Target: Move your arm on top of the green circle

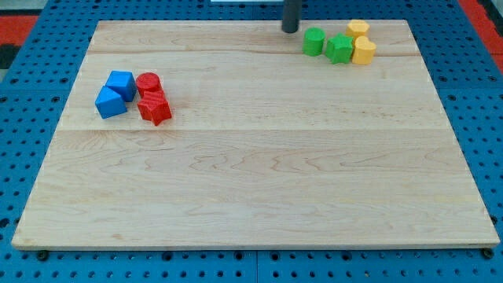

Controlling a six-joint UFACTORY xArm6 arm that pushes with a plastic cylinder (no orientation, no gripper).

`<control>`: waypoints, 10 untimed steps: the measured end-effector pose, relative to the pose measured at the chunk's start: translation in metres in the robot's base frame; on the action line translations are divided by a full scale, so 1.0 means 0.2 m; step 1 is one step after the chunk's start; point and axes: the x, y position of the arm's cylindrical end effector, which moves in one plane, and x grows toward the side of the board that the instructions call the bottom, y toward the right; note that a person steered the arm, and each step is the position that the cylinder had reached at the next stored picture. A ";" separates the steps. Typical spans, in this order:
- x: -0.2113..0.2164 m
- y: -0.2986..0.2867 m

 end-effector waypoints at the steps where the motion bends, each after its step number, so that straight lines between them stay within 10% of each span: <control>1: 0.02 -0.26; 4: 0.04 -1.01; 10: -0.06 0.41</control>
